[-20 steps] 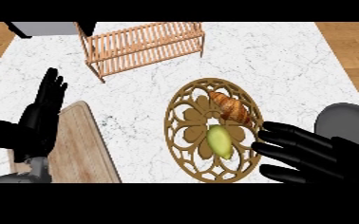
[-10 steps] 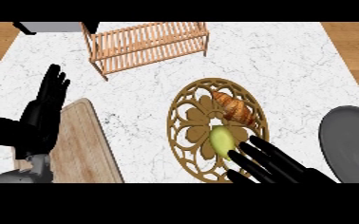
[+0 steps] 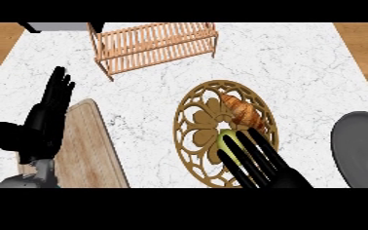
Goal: Pick the lemon from the placemat and place it in the tiered shelf
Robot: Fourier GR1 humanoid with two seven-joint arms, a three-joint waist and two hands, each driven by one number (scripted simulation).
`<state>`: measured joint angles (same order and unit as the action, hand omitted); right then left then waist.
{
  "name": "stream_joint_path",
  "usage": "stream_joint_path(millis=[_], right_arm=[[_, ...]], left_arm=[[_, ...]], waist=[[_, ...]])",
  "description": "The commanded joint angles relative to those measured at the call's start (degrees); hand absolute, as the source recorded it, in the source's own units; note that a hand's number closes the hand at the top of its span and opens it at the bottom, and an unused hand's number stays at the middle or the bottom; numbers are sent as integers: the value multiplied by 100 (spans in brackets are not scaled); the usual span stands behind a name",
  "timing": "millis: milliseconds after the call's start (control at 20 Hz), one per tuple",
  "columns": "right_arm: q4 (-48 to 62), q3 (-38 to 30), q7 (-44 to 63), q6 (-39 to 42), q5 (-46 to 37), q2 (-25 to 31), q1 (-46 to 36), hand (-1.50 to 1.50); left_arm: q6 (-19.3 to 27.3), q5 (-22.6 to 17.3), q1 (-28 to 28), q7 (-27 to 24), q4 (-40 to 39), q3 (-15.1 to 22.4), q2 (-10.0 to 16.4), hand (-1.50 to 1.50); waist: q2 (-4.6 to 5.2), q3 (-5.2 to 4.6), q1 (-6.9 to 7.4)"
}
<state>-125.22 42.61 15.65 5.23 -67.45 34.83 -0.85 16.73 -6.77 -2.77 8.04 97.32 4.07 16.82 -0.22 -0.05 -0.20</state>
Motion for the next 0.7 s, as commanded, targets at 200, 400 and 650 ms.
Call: stream_joint_path(millis=[200,400,650], right_arm=[[808,-201,-438,-227,-396,-649,49,-150],[1630,-504,-826,-511,-392,-1053,-243,-150],[1802,-642,-1139,-744,-637,-1038,146,-150]], left_arm=[[-240,38,-660,102,-531,-342,-138,0],[-181,254,-162,200,83,-159,-294,0],[-526,270,-25,-539,-509,-422,-353,0]], waist=[[25,5,1],[24,6,40],[23,4,17]])
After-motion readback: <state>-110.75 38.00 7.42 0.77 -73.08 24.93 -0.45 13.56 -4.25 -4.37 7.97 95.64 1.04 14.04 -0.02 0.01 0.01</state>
